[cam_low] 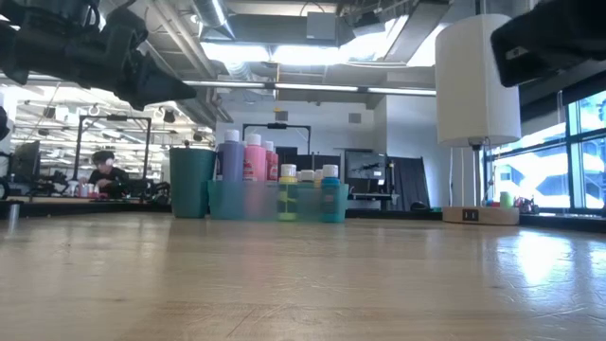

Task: Pick & Place Paint Supplies
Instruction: Return to Home Position

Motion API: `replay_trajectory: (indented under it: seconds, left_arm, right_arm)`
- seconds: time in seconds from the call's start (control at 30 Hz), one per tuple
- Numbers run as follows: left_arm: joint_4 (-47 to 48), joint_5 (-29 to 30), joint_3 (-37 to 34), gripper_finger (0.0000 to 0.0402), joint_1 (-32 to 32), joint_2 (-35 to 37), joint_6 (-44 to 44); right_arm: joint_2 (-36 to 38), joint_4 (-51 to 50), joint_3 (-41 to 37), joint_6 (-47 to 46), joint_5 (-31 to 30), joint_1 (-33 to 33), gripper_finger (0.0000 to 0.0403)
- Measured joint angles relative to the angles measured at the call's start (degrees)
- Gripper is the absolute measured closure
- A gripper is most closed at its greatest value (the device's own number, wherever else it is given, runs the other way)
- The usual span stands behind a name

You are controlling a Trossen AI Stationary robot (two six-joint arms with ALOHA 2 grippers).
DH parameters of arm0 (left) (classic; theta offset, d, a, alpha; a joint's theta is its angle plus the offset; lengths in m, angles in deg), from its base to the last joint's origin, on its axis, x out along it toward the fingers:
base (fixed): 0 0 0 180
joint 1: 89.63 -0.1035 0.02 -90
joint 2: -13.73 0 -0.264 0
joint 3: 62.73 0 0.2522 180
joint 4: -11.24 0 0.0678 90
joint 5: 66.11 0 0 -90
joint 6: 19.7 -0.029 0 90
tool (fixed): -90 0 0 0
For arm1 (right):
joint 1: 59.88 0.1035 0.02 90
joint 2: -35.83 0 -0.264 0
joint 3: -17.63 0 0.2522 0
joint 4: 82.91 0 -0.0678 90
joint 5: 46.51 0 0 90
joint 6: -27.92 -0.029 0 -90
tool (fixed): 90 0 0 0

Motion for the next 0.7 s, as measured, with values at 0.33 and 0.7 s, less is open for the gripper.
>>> replay_trajectory:
  seconds: [0.33,0.7]
  left_arm:
    - [3.15,0.02,-0.02,0.04,-0.06,-0.01,0.0]
    - [3.39,0.02,-0.02,0.04,-0.07,0.01,-1.36]
  right_arm:
    - [7.52,7.24,-10.3,9.01,10.91,-10.32,0.0403]
    - [9.21,19.84,-20.64,10.16,17.94,-19.03,0.0403]
